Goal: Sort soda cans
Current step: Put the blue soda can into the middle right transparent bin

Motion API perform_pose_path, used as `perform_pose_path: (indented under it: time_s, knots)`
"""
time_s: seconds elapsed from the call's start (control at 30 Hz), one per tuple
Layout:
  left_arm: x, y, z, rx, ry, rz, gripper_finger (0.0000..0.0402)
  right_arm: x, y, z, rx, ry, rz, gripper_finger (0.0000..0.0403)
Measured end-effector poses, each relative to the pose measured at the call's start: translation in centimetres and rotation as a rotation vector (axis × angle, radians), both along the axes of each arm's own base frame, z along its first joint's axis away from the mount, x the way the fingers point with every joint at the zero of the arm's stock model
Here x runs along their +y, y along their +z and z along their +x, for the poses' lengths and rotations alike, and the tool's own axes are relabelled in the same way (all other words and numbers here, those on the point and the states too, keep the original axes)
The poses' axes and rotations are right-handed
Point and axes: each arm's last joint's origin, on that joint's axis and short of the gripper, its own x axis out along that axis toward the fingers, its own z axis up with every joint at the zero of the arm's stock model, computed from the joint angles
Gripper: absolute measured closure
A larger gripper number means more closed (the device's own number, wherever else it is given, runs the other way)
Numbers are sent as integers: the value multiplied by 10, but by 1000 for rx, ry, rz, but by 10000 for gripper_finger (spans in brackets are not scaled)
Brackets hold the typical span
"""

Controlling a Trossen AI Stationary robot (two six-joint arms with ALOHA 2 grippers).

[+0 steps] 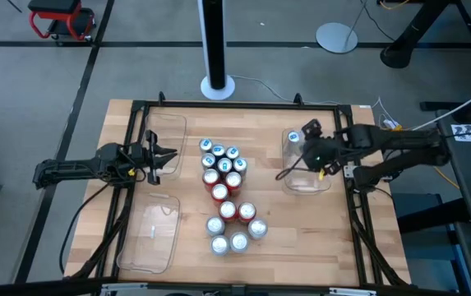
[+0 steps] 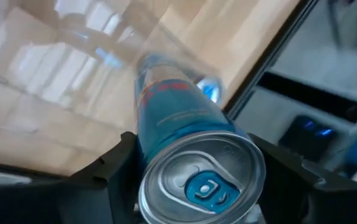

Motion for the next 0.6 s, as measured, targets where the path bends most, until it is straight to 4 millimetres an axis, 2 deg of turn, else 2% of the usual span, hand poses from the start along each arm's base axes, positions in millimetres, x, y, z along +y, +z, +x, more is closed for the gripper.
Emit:
perform_pose_path:
  time_s: [0.17, 0.4, 0.6]
  knots:
    - [0, 0, 0, 0, 0, 0, 361, -21, -19, -12, 39, -115, 44, 158]
    - [0, 0, 0, -1, 0, 0, 361, -57, -48, -8, 26, -216, 96, 158]
    - [0, 0, 0, -1, 1, 1, 361, -83, -66, -14, -2, -301, 149, 158]
